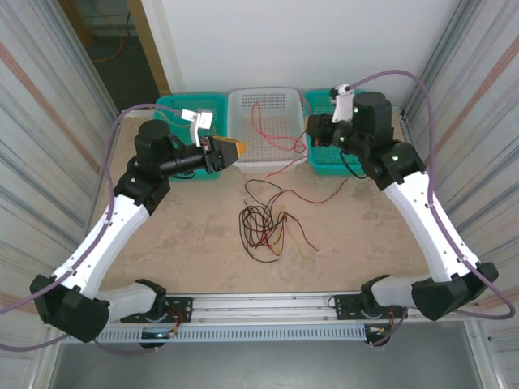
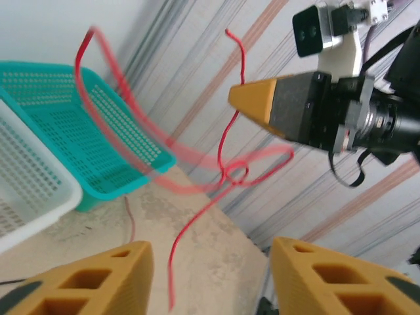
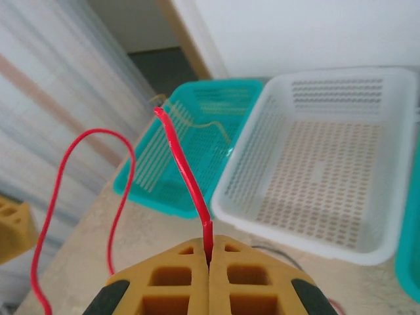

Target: Untangle the cables

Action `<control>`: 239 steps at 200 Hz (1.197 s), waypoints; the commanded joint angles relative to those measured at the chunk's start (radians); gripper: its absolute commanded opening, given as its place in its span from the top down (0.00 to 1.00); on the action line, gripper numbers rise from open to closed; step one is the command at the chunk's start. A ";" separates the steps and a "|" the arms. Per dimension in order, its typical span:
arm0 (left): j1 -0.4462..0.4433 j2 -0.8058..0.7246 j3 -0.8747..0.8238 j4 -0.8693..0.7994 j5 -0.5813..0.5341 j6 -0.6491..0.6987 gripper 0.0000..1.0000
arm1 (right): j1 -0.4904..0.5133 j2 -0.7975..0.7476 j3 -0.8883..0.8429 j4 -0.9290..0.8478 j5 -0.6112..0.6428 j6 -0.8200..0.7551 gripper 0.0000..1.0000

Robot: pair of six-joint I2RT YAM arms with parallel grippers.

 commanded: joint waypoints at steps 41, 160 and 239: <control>0.002 -0.127 -0.082 -0.046 -0.110 0.055 0.46 | -0.223 0.034 0.062 0.044 0.118 0.066 1.00; -0.158 -0.086 -0.053 -0.342 -0.462 0.179 0.38 | -0.452 0.566 0.270 0.007 -0.005 0.088 0.45; -0.167 -0.052 -0.079 -0.392 -0.576 0.160 0.66 | -0.254 0.145 -0.124 0.039 0.104 0.045 0.41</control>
